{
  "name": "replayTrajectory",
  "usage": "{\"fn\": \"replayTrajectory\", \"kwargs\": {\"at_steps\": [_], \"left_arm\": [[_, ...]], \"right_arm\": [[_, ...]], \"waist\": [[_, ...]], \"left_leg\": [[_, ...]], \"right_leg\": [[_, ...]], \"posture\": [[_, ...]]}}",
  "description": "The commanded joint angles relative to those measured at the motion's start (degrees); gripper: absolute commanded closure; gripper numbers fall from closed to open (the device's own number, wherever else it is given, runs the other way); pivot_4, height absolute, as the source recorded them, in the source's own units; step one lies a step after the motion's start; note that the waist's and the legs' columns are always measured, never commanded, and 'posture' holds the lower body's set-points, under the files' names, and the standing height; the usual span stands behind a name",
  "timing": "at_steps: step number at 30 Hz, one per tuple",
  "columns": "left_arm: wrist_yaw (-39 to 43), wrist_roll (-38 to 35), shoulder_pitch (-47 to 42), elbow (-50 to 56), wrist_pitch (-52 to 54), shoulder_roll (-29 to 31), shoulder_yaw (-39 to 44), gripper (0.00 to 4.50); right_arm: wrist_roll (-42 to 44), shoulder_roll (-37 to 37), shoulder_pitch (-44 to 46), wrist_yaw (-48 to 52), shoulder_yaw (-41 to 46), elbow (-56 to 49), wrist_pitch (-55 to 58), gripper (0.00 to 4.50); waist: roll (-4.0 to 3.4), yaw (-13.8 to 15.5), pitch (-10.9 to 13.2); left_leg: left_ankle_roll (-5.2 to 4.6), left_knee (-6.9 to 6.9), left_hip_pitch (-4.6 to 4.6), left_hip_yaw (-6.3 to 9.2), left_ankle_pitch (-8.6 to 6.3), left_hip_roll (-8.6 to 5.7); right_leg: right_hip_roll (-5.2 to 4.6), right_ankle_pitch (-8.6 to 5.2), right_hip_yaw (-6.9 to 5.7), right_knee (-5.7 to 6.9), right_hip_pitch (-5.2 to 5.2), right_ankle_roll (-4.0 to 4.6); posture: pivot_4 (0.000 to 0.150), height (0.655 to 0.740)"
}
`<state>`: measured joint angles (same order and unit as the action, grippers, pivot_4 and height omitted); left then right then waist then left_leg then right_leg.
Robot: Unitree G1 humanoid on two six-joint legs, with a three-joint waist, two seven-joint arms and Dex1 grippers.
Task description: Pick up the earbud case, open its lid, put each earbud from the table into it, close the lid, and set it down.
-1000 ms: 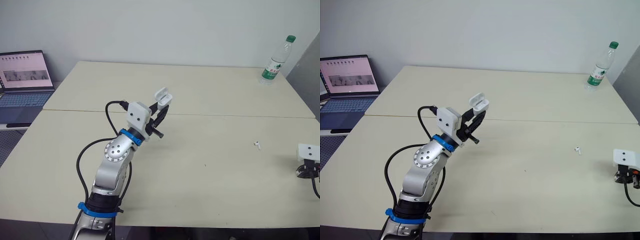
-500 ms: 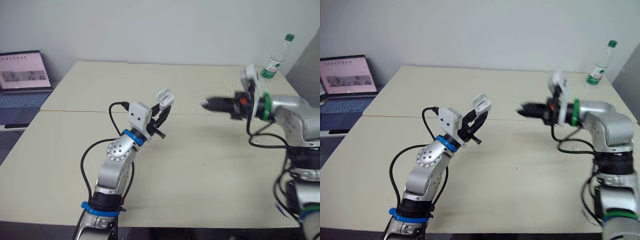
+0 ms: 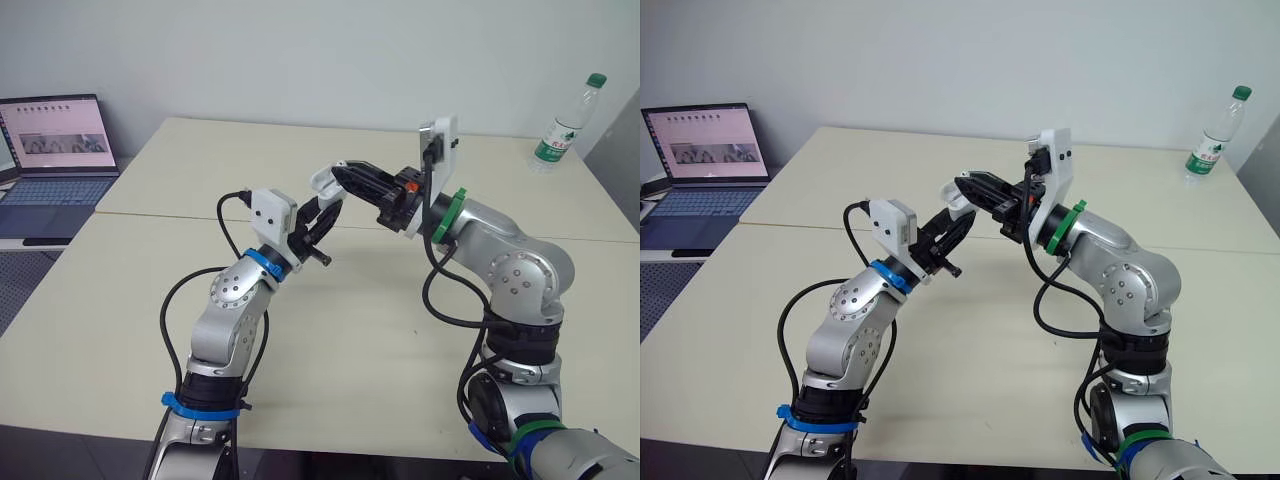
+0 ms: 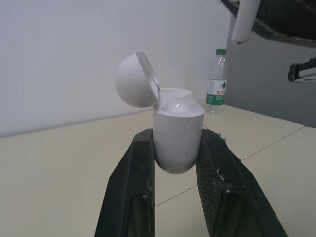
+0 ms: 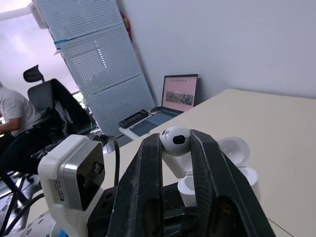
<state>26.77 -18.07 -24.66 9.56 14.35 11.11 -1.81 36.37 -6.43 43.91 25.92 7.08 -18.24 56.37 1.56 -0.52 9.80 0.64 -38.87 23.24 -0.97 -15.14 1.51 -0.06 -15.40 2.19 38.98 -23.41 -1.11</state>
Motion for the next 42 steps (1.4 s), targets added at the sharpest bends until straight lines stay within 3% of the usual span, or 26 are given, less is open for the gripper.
{"fn": "replayTrajectory", "kwargs": {"at_steps": [1, 29, 38, 42], "left_arm": [[0.19, -0.84, -1.24, 2.66, -0.64, -0.15, 0.30, 3.73], [0.07, -0.60, -1.38, 4.81, 0.87, -0.25, -0.32, 3.73], [0.50, -0.63, -1.71, 4.54, 1.22, -0.27, -0.48, 3.73], [0.52, -0.56, -1.60, 4.61, 1.25, -0.23, -0.42, 3.73]], "right_arm": [[-1.04, -0.14, -0.34, -0.99, -1.60, -0.24, -3.59, 4.08], [-4.30, -1.90, -3.55, -0.86, -9.50, 3.08, -11.64, 4.08], [-4.35, -1.65, -3.19, -1.98, -9.01, 3.38, -12.58, 0.91], [-3.62, -1.95, -2.60, -1.45, -7.86, 3.61, -13.21, 0.91]], "waist": [[0.00, -0.18, 0.00], [0.01, -1.02, 0.01], [0.01, -1.07, 0.02], [0.01, -1.06, 0.02]], "left_leg": [[0.00, 0.01, 0.00, 0.00, 0.00, 0.01], [0.00, 0.04, 0.01, -0.01, 0.00, 0.02], [0.00, 0.05, 0.01, -0.01, 0.00, 0.03], [0.00, 0.05, 0.01, -0.01, 0.00, 0.04]], "right_leg": [[0.02, 0.00, 0.00, -0.01, 0.00, 0.00], [0.03, -0.01, 0.03, -0.05, -0.01, -0.01], [0.04, -0.01, 0.03, -0.06, -0.01, -0.01], [0.04, -0.01, 0.03, -0.06, -0.01, -0.01]], "posture": [[0.150, 0.7400], [0.150, 0.7400], [0.150, 0.7400], [0.150, 0.7400]]}}
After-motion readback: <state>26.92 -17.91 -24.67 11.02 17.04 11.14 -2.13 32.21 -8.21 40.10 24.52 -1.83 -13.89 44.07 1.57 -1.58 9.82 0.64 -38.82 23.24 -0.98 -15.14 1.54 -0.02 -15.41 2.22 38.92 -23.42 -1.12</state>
